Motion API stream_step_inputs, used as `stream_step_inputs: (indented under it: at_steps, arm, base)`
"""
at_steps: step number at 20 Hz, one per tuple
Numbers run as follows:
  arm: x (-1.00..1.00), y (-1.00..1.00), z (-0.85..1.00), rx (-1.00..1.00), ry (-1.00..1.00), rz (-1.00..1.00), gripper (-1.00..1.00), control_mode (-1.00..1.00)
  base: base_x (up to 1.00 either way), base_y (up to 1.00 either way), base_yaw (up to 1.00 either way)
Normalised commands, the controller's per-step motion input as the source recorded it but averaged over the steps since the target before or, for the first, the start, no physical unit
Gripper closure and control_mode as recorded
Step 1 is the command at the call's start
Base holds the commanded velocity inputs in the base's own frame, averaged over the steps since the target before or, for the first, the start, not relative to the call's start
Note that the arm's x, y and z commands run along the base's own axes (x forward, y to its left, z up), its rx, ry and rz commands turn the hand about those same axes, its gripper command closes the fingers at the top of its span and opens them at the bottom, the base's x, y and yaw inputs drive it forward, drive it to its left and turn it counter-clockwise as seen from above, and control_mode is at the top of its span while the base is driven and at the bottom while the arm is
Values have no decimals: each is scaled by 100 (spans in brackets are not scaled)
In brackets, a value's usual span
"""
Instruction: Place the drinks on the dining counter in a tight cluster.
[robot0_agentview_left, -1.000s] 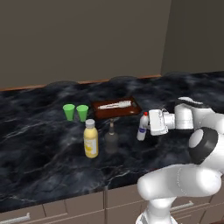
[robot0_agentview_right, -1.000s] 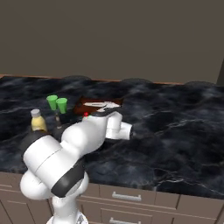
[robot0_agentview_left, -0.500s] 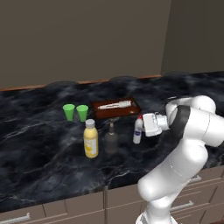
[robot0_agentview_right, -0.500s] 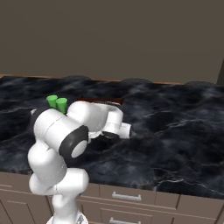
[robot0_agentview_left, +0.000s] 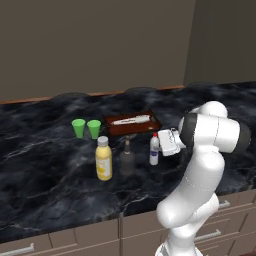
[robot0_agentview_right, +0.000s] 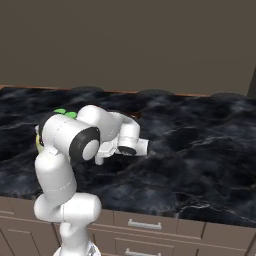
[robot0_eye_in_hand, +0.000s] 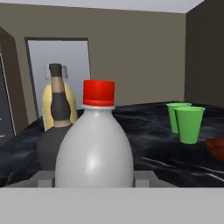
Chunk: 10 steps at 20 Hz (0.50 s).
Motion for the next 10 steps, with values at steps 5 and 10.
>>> stream_step_inputs:
  at_steps: [5, 10]
  arm:
    - [0, 34, -20, 1, -2, 0, 100, -100]
    - [-8, 33, -16, 8, -9, 0, 100, -100]
  base:
    - [0, 0, 0]
    - [0, 0, 0]
